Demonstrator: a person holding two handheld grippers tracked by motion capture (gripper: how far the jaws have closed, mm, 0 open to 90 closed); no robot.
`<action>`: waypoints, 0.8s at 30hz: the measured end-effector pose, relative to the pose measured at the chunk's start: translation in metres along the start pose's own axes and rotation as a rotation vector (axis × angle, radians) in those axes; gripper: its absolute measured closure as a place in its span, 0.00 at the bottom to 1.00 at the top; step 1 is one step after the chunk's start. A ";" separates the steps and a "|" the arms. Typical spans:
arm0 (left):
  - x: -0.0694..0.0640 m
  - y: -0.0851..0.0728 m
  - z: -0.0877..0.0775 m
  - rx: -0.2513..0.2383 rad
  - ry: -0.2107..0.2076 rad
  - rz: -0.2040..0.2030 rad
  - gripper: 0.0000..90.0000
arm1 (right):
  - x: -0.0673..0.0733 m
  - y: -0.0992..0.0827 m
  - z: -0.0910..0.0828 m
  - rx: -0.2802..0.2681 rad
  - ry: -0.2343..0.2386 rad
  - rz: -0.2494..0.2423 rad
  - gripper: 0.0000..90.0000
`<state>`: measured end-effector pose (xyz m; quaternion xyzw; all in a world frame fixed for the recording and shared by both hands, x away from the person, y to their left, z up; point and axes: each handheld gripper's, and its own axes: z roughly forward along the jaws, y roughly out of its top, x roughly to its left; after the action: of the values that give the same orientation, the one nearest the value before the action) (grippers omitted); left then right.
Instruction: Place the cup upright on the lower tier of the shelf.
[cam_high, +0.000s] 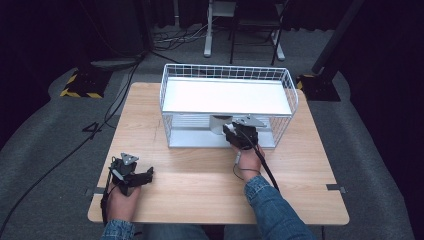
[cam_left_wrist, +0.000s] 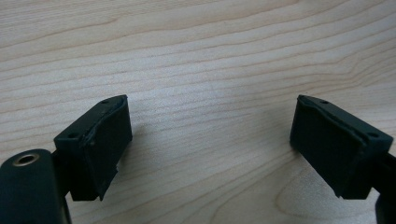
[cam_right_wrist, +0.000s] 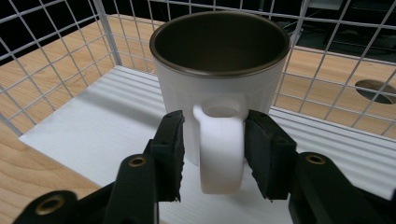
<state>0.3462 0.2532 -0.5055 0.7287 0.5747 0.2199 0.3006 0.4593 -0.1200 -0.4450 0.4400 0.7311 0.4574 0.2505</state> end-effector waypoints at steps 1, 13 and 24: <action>0.000 0.000 0.000 0.000 0.000 0.000 0.14 | 0.000 0.000 0.000 -0.002 0.003 0.005 0.63; 0.000 0.000 0.000 0.001 -0.001 -0.002 0.14 | 0.000 0.004 -0.014 -0.017 0.046 0.033 0.56; 0.000 0.000 0.000 0.001 -0.002 -0.003 0.14 | 0.001 0.009 -0.045 -0.025 0.118 0.021 0.53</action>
<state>0.3461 0.2530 -0.5056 0.7282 0.5755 0.2186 0.3012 0.4282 -0.1379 -0.4160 0.4168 0.7339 0.4945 0.2075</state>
